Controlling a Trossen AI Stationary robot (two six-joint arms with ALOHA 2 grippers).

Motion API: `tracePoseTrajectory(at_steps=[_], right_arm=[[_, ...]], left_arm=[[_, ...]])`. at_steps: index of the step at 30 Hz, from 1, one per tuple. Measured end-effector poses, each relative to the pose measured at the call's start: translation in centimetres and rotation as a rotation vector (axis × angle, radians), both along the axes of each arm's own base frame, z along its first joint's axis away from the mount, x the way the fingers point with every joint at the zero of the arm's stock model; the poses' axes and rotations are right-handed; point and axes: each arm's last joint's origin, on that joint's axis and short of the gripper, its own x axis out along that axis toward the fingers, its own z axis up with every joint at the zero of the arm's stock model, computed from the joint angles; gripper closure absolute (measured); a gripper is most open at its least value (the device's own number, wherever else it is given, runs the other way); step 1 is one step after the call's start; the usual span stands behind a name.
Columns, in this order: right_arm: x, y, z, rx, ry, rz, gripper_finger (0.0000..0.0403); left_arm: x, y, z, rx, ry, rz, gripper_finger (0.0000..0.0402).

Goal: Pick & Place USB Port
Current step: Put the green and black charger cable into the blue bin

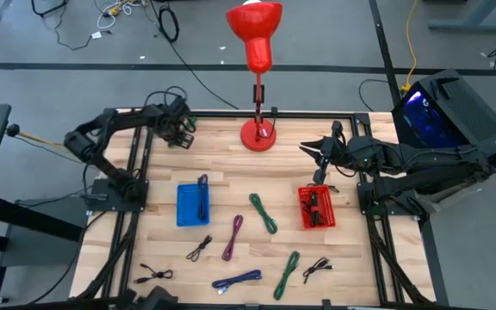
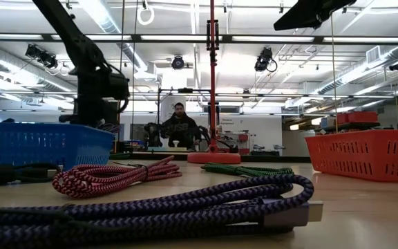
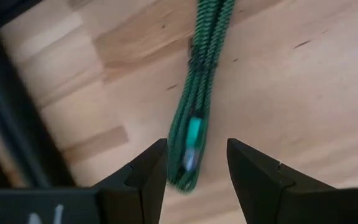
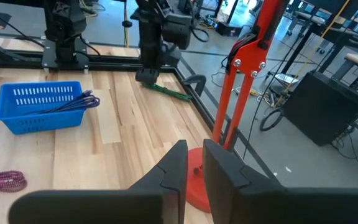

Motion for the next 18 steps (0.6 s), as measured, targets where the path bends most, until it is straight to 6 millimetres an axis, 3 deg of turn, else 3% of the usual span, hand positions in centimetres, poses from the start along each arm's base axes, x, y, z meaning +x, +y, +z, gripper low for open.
tracePoseTrajectory(at_steps=[10, 13, 18], right_arm=[[-0.01, 0.0, -0.02, 0.004, 0.001, 0.0, 0.0352], [0.02, 0.08, -0.04, 0.023, -0.003, 0.024, 0.0352], [0.04, 0.12, -0.06, 0.031, -0.003, 0.036, 0.0352]], left_arm=[[0.29, 0.55, -0.87, -0.016, 0.006, 0.0, 0.0249], [0.33, 0.68, -0.91, 0.006, 0.001, 0.009, 0.0284], [0.27, 0.66, -0.98, 0.016, 0.01, 0.02, 0.0379]])
